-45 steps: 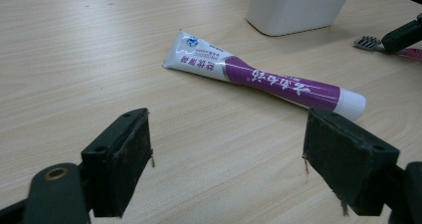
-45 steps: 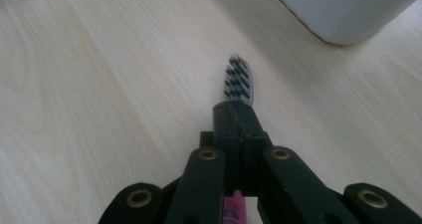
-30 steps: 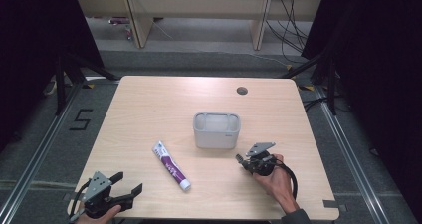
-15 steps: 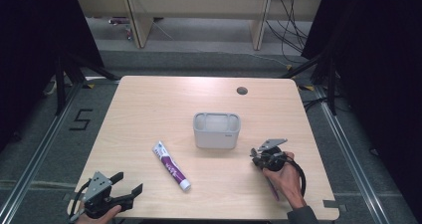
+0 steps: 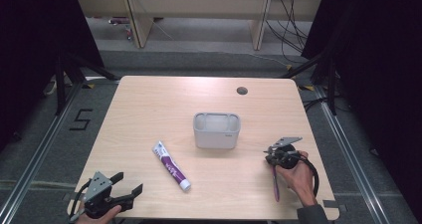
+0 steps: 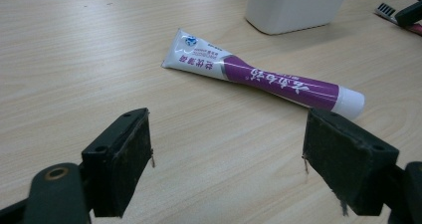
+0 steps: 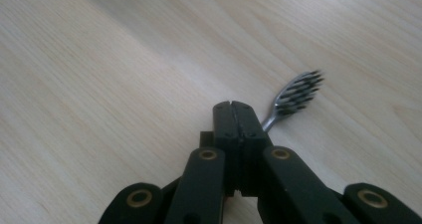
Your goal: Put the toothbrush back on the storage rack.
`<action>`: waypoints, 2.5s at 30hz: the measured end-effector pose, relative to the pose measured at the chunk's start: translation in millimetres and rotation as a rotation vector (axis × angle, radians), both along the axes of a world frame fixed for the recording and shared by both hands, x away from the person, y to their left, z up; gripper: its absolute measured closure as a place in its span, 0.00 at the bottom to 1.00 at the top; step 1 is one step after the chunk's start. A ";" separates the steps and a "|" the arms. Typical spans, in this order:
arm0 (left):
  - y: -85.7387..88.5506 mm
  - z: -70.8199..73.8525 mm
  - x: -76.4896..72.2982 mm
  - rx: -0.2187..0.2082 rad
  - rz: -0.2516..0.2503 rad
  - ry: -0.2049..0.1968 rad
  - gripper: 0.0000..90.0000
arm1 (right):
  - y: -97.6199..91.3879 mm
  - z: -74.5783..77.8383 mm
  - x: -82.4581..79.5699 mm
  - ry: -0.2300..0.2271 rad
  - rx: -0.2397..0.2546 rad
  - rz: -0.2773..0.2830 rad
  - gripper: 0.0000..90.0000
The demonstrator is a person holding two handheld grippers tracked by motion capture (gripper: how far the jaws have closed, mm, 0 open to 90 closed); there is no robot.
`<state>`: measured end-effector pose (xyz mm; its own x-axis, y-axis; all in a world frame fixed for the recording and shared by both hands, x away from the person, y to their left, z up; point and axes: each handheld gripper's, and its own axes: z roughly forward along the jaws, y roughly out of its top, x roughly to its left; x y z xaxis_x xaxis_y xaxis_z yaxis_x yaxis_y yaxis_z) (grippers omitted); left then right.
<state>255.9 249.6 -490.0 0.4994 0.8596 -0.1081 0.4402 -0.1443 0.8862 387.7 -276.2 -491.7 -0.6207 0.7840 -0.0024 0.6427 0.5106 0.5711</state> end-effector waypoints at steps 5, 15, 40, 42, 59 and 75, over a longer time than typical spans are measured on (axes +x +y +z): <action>0.9 -0.2 1.8 0.004 -0.018 -0.020 0.21 | -11.1 -1.4 -3.1 0.006 -0.002 -0.023 1.00; 0.7 -0.1 1.1 0.004 -0.012 -0.015 0.21 | -32.5 0.9 -11.5 0.007 -0.003 -0.067 1.00; 0.9 0.2 0.9 0.002 -0.010 -0.023 0.21 | -41.7 25.5 -42.5 0.033 0.006 -0.182 0.71; 0.5 0.9 -1.1 0.005 0.006 -0.003 0.21 | -40.4 27.8 -48.3 0.064 -0.004 -0.210 0.64; 0.7 0.0 1.0 0.005 -0.011 -0.017 0.21 | -34.0 23.0 -49.5 0.128 -0.073 -0.206 0.55; 0.1 -0.2 1.2 0.002 -0.013 -0.019 0.21 | -30.4 13.9 -40.1 0.162 -0.096 -0.175 0.56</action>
